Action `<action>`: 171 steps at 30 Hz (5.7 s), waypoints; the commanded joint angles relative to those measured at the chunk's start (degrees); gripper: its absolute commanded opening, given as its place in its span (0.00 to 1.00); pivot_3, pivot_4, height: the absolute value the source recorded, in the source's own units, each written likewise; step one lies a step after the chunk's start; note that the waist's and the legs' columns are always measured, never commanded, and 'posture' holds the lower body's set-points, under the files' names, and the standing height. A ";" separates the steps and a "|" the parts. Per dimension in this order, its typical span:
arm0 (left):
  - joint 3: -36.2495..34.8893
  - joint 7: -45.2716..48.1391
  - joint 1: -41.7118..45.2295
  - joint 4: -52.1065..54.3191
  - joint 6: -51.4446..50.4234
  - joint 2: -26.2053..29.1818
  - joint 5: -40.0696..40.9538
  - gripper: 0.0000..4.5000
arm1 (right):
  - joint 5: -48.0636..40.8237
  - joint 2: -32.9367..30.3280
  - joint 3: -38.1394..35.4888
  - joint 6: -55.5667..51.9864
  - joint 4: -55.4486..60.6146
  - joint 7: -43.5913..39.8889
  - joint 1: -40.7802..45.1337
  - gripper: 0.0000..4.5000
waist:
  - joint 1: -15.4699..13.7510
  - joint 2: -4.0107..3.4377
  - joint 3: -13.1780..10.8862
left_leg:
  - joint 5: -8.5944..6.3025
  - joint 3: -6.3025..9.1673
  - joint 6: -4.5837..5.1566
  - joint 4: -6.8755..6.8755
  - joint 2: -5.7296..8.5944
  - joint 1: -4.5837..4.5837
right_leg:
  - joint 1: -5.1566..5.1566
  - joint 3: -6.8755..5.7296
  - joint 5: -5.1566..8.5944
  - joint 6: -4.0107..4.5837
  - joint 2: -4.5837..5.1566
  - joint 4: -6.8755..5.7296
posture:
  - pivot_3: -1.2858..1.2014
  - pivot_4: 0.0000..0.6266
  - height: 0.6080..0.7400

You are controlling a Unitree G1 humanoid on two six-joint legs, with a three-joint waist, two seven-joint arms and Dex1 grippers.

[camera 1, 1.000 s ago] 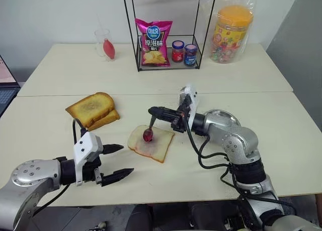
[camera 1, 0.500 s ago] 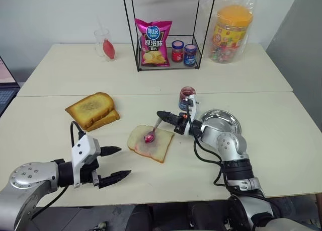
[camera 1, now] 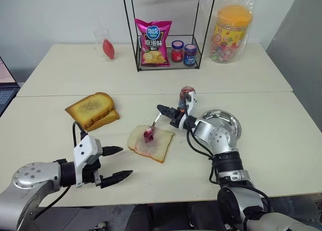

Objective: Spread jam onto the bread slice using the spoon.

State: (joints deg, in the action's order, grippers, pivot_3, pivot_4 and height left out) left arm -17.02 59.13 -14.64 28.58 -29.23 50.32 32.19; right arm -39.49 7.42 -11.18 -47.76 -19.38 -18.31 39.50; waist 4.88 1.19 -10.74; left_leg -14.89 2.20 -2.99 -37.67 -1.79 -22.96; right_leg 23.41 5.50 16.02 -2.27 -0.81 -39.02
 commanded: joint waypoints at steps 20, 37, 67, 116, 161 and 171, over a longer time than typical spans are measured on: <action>-4.66 -1.16 -1.00 -0.27 -3.26 -0.99 5.54 1.00 | -1.86 3.21 1.70 1.62 1.51 4.67 1.64 0.01 | 0.13 -0.01 0.00 | 0.00 -0.02 0.00 0.18 0.00 0.01 | 0.06 0.00 0.01 0.00 0.00 0.03 | 0.52 0.24 1.00; -3.23 -0.29 -1.18 0.19 -2.59 -0.53 4.52 1.00 | -9.50 -7.96 -4.05 -14.12 5.75 2.73 -2.22 0.01 | 0.07 0.01 0.01 | 0.00 -0.01 0.00 0.61 0.02 0.07 | 0.13 -0.02 0.04 0.07 0.01 0.09 | 0.52 0.24 1.00; -2.49 0.45 -3.83 2.17 -1.39 -0.79 3.10 1.00 | -10.42 -7.20 -1.23 -16.12 11.60 2.66 -6.46 0.01 | -0.06 0.04 0.02 | 0.00 -0.05 0.00 0.62 0.05 0.06 | 0.16 0.00 0.05 0.08 0.04 0.08 | 0.52 0.24 1.00; 25.66 -5.42 30.24 3.41 -2.90 -6.20 -4.67 1.00 | -21.73 -31.24 -21.95 -2.80 30.44 3.70 -23.49 0.01 | -0.07 0.08 0.06 | 0.03 -0.13 0.03 0.52 0.06 0.16 | 0.02 0.15 0.08 -0.01 -0.06 0.01 | 0.52 0.24 1.00; 23.21 -10.03 33.16 -1.36 0.59 -11.79 -9.43 1.00 | 6.63 -31.79 -12.75 26.41 19.05 -3.36 -25.57 0.81 | -0.80 0.06 0.07 | 0.04 -0.09 0.02 0.37 0.09 0.18 | -0.07 0.12 0.04 0.00 -0.04 -0.02 | 0.52 0.24 1.00; 7.55 -10.74 27.88 -9.10 8.50 -2.98 -13.83 1.00 | 5.91 -43.21 -11.04 23.88 29.31 -13.40 -26.47 0.81 | -0.78 0.06 0.07 | 0.03 -0.09 0.02 0.33 0.08 0.19 | -0.08 0.12 0.04 0.00 -0.03 -0.02 | 0.52 0.24 1.00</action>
State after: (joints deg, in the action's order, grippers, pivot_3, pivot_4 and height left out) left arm -4.82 47.73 15.71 18.57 -21.75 45.47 18.32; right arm -30.90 -32.43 -22.19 -21.76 4.34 -27.28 13.87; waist 4.11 1.25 -10.68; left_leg -14.86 2.10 -2.97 -37.34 -1.71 -22.78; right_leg 23.32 5.61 16.06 -2.27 -0.83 -39.04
